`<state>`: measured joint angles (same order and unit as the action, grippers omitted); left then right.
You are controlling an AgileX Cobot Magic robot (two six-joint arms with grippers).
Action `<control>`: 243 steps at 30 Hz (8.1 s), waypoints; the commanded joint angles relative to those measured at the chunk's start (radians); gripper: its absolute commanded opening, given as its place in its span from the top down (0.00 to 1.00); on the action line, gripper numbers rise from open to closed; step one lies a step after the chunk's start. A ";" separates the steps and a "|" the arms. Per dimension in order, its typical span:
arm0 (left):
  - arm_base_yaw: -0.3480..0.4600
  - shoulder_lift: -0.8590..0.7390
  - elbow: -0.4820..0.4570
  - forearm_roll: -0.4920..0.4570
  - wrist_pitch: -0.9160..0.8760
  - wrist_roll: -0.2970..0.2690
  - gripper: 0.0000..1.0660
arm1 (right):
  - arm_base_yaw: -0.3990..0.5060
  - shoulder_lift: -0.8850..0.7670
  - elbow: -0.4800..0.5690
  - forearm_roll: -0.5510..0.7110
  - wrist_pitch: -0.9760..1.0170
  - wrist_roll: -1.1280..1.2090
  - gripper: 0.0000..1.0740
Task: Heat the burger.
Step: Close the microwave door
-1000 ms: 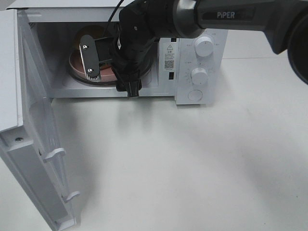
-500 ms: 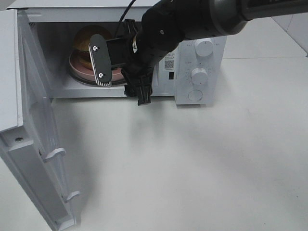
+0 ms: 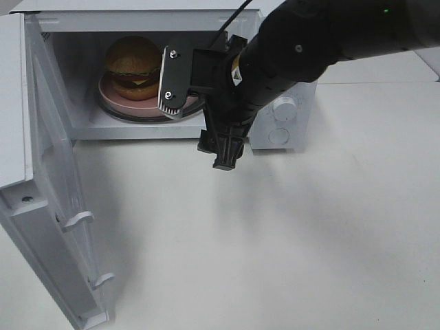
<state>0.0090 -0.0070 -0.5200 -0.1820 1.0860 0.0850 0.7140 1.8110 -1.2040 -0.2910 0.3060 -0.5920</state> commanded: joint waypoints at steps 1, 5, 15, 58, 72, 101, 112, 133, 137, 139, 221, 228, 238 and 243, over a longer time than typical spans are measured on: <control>-0.004 -0.017 0.003 0.001 -0.013 -0.001 0.06 | 0.000 -0.071 0.059 0.006 0.000 0.131 0.29; -0.004 -0.017 0.003 0.001 -0.013 -0.001 0.06 | 0.000 -0.174 0.126 0.010 0.024 0.330 0.29; -0.004 -0.017 0.003 0.001 -0.013 -0.001 0.06 | 0.000 -0.346 0.194 0.028 0.277 0.623 0.29; -0.004 -0.017 0.003 0.001 -0.013 -0.001 0.06 | -0.365 -1.238 0.592 0.110 0.674 0.718 0.29; -0.004 -0.017 0.003 0.001 -0.013 -0.001 0.06 | -0.582 -1.634 0.707 0.153 0.657 0.720 0.29; -0.004 -0.015 0.003 0.001 -0.013 -0.001 0.06 | -0.653 -1.840 0.707 0.146 0.656 0.719 0.29; -0.004 -0.015 0.003 0.001 -0.013 -0.001 0.06 | -0.653 -1.840 0.707 0.143 0.656 0.719 0.29; -0.004 -0.015 0.003 0.001 -0.013 -0.001 0.06 | -0.653 -1.840 0.707 0.143 0.656 0.720 0.29; -0.004 -0.015 0.003 -0.005 -0.013 -0.001 0.06 | -0.653 -1.840 0.707 0.143 0.656 0.720 0.29; -0.004 -0.015 0.003 -0.037 -0.018 -0.001 0.06 | -0.653 -1.840 0.707 0.143 0.656 0.720 0.29; -0.004 1.211 0.323 0.725 -1.807 -0.471 1.00 | -0.653 -1.840 0.707 0.143 0.656 0.720 0.31; -0.041 1.339 0.299 0.716 -1.916 -0.472 1.00 | -0.653 -1.840 0.707 0.143 0.656 0.720 0.31; -0.236 1.452 0.258 0.492 -1.953 -0.334 1.00 | -0.653 -1.840 0.707 0.143 0.656 0.720 0.31; -0.321 1.491 0.215 0.407 -1.973 -0.303 1.00 | -0.653 -1.840 0.707 0.143 0.656 0.720 0.31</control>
<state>-0.2880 1.4780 -0.2850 0.2620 -0.8690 -0.2300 0.0650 -0.0040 -0.4990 -0.1440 0.9610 0.1290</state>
